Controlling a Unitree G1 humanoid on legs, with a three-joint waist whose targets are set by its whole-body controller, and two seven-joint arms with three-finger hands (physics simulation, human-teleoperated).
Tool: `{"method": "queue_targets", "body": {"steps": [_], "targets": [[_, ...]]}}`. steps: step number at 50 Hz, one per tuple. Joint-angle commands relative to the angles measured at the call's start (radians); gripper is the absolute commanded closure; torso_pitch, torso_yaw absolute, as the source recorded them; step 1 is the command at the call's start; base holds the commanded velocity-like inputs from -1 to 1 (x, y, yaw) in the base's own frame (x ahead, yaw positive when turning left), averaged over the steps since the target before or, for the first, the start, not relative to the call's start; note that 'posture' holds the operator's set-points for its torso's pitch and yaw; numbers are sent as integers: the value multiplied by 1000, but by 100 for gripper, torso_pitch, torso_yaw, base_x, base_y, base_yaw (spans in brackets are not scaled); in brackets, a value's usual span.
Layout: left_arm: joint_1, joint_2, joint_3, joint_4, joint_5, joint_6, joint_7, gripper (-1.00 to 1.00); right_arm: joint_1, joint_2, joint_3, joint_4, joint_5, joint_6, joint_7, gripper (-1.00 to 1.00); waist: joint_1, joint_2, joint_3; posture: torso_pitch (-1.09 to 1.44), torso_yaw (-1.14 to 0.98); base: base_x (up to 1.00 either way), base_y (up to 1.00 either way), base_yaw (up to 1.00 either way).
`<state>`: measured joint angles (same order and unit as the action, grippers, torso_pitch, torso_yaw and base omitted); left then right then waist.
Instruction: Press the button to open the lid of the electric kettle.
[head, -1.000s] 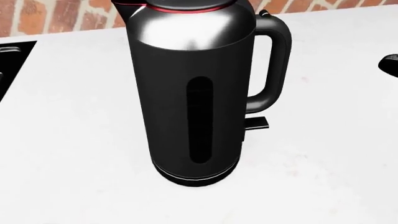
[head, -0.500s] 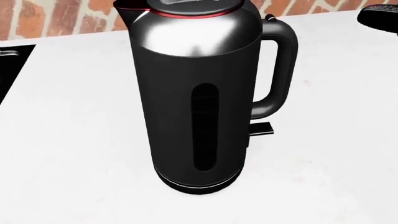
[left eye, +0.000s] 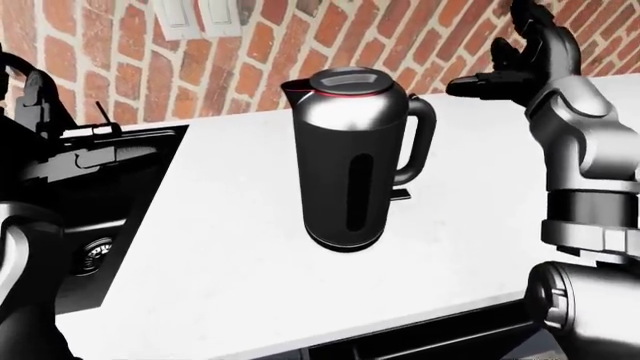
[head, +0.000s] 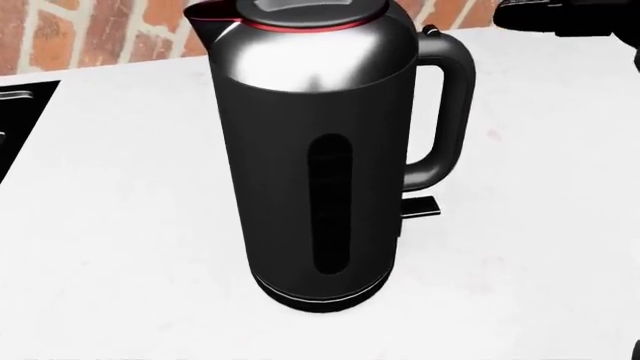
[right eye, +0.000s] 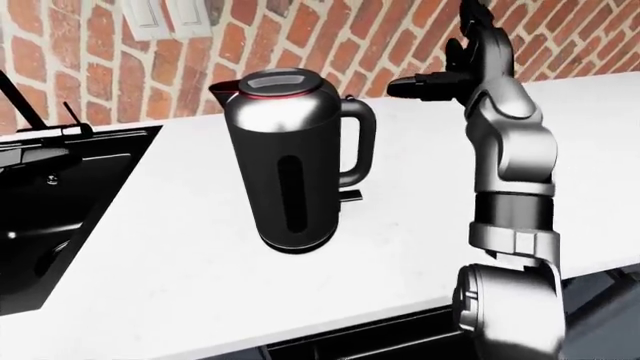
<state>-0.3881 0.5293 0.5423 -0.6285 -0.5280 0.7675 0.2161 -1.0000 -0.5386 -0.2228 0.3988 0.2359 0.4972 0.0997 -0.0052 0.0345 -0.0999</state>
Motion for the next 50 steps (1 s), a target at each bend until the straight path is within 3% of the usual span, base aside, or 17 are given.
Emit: {"method": "queue_targets", "body": {"steps": [1,28,50], "targets": [[-22,15,8,-21,2,-27,-1,-100,-56,-18,-13,-12,-8,-40,24,-100,-1,0,-19,-19,0,0,0,0],[-22,11,6,-23,9,-24,-5,-100,-232,33,38,229,-113,-122,110,-100,-6,13,-17,-19,0,0,0,0],[-23,14,10,-26,1,-19,-2,-100,-239,79,53,196,-141,-88,136,-100,-7,16,-18,-19,0,0,0,0]]}}
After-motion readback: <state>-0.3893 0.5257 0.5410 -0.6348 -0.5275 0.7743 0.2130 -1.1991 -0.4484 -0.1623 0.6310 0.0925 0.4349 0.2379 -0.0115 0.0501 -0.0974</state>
